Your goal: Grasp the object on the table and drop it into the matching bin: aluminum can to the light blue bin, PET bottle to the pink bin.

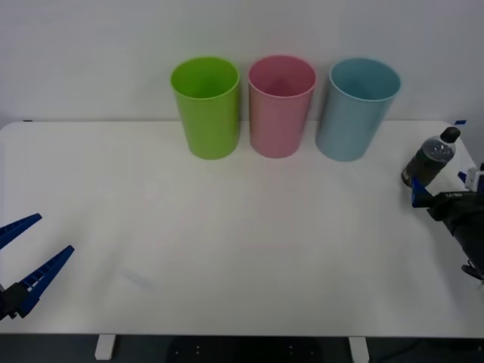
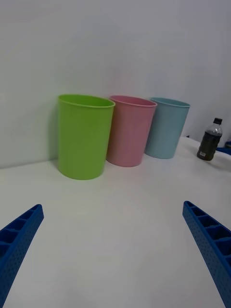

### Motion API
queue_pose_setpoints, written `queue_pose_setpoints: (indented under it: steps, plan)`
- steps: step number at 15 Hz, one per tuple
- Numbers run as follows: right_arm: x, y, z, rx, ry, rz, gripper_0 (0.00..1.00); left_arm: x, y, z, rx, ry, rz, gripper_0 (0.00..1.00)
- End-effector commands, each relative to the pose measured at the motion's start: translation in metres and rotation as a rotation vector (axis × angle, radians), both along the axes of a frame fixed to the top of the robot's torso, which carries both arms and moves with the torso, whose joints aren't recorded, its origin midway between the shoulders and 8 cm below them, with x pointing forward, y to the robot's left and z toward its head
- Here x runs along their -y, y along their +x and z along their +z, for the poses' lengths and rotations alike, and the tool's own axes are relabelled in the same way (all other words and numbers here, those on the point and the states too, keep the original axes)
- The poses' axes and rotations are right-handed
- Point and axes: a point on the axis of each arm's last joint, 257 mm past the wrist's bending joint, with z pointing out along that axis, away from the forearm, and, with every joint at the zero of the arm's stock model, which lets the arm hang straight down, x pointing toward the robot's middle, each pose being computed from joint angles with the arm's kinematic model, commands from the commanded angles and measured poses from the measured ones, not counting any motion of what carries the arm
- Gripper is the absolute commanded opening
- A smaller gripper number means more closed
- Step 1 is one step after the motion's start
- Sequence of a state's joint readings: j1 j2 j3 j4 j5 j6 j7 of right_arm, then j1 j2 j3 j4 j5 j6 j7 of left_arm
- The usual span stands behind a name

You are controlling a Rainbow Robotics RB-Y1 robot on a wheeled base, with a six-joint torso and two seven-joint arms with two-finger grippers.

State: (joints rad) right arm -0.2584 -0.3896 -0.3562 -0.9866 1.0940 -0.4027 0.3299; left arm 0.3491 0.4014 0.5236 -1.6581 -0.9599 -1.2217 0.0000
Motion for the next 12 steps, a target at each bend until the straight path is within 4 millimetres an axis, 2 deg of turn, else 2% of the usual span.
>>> queue_pose_setpoints:
  steps: [1, 6, 12]
  plan:
    - [0.001, 0.016, 0.001, -0.012, 0.010, -0.025, 1.00, 0.000, 0.000, 0.000, 0.000, 0.000, 0.000, 1.00]
    - [-0.001, 0.042, 0.009, -0.019, 0.021, -0.054, 1.00, 0.000, 0.000, 0.000, 0.000, 0.000, 0.000, 1.00]
    - [0.001, 0.048, 0.012, -0.026, 0.018, -0.085, 1.00, 0.000, 0.000, 0.000, 0.000, 0.000, 0.000, 1.00]
